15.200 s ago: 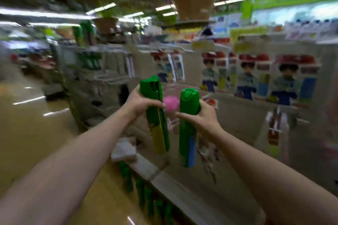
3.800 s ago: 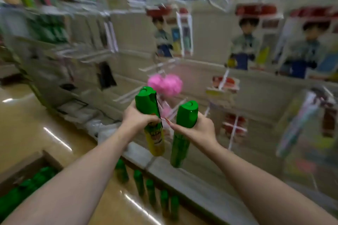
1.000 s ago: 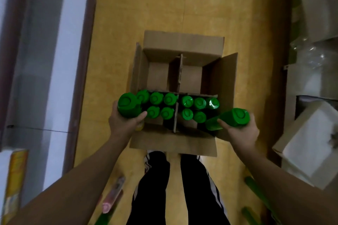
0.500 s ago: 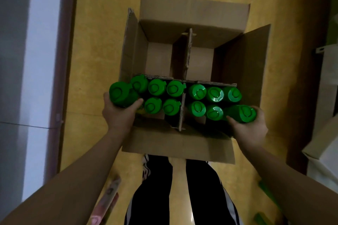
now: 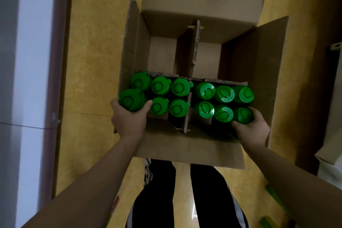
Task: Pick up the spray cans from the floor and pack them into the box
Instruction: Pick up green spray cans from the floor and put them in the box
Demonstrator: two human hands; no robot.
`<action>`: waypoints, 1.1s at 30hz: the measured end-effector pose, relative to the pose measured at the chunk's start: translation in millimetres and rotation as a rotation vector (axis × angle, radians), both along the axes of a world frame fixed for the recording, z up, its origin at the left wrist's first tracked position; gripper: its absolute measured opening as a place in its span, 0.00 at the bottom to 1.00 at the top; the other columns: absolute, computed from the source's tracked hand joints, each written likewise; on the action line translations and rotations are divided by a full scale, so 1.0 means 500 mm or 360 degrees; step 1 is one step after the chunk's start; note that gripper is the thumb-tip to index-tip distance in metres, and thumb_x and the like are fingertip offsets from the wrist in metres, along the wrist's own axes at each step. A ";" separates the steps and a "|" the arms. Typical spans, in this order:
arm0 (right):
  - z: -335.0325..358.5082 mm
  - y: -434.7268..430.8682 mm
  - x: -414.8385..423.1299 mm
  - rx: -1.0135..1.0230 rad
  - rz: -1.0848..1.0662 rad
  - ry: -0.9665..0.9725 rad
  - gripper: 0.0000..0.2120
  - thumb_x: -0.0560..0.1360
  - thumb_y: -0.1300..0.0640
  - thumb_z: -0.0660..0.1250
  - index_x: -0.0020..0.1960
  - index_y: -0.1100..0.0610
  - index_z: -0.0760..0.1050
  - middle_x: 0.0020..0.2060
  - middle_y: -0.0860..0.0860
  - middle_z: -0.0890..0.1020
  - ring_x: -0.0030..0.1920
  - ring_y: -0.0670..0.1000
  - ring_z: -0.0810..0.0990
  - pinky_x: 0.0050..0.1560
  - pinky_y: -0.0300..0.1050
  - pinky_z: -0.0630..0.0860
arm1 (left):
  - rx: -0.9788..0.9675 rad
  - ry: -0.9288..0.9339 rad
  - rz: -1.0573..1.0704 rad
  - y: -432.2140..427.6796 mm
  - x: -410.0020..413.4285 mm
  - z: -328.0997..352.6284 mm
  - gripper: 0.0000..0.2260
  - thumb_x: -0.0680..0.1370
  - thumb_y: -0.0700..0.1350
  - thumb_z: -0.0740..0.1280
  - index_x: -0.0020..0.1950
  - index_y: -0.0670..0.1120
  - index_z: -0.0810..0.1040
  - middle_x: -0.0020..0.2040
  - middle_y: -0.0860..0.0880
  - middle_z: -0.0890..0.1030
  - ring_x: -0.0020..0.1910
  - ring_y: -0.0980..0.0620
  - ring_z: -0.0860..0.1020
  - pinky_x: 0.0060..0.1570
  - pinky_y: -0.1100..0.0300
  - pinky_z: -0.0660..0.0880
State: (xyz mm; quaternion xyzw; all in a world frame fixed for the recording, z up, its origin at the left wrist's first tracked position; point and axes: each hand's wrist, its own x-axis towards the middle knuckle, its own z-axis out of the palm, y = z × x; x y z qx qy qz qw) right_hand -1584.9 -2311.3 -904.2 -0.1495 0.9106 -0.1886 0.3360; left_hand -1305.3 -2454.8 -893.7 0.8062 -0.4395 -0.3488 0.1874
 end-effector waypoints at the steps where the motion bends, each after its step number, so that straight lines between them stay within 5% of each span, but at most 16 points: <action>1: -0.001 -0.001 0.000 -0.0005 -0.0007 -0.0011 0.34 0.70 0.61 0.79 0.73 0.56 0.71 0.63 0.56 0.81 0.63 0.56 0.79 0.66 0.57 0.77 | 0.0030 0.0036 0.0017 0.000 0.002 -0.005 0.38 0.64 0.54 0.83 0.67 0.45 0.68 0.56 0.50 0.75 0.55 0.51 0.74 0.50 0.62 0.71; 7: 0.003 -0.009 -0.001 -0.0061 -0.0028 -0.0005 0.33 0.69 0.61 0.79 0.72 0.57 0.72 0.62 0.56 0.81 0.61 0.54 0.79 0.65 0.53 0.77 | 0.0104 0.0201 -0.0050 0.000 0.001 -0.042 0.38 0.64 0.53 0.83 0.64 0.47 0.65 0.59 0.52 0.71 0.57 0.54 0.72 0.44 0.76 0.66; 12: 0.001 -0.013 -0.007 -0.0071 0.0005 -0.0036 0.35 0.69 0.63 0.78 0.74 0.57 0.70 0.63 0.55 0.80 0.63 0.54 0.79 0.66 0.55 0.77 | 0.0205 0.0319 -0.0039 -0.003 0.000 -0.071 0.36 0.67 0.52 0.82 0.64 0.50 0.63 0.59 0.52 0.71 0.57 0.53 0.72 0.42 0.76 0.66; 15: -0.004 -0.014 -0.013 -0.0046 0.0046 -0.0073 0.36 0.70 0.64 0.77 0.74 0.56 0.68 0.64 0.57 0.79 0.64 0.56 0.77 0.66 0.57 0.77 | 0.0391 0.0451 -0.0075 -0.017 0.010 -0.090 0.39 0.69 0.51 0.80 0.72 0.48 0.60 0.62 0.50 0.71 0.60 0.51 0.72 0.49 0.70 0.71; 19: -0.007 -0.012 -0.016 -0.0015 0.0064 -0.0097 0.37 0.70 0.64 0.77 0.75 0.55 0.66 0.65 0.57 0.78 0.65 0.56 0.76 0.67 0.57 0.76 | 0.0686 0.0804 0.0124 -0.044 0.017 -0.102 0.44 0.71 0.51 0.78 0.78 0.50 0.54 0.70 0.46 0.70 0.68 0.43 0.72 0.69 0.46 0.71; 27: -0.003 -0.005 -0.023 0.0021 0.0053 -0.0106 0.36 0.71 0.62 0.77 0.75 0.54 0.66 0.65 0.56 0.78 0.65 0.56 0.76 0.66 0.51 0.75 | 0.0763 0.0944 0.0543 -0.052 0.013 -0.092 0.29 0.77 0.59 0.70 0.73 0.46 0.72 0.62 0.46 0.80 0.61 0.46 0.78 0.65 0.47 0.74; 33: 0.006 0.002 -0.025 0.0040 0.0079 -0.0077 0.36 0.70 0.58 0.78 0.75 0.52 0.67 0.64 0.55 0.79 0.65 0.55 0.77 0.65 0.50 0.76 | 0.0689 0.0960 0.0741 -0.059 -0.008 -0.069 0.28 0.78 0.61 0.68 0.74 0.49 0.71 0.66 0.46 0.78 0.63 0.46 0.77 0.69 0.44 0.70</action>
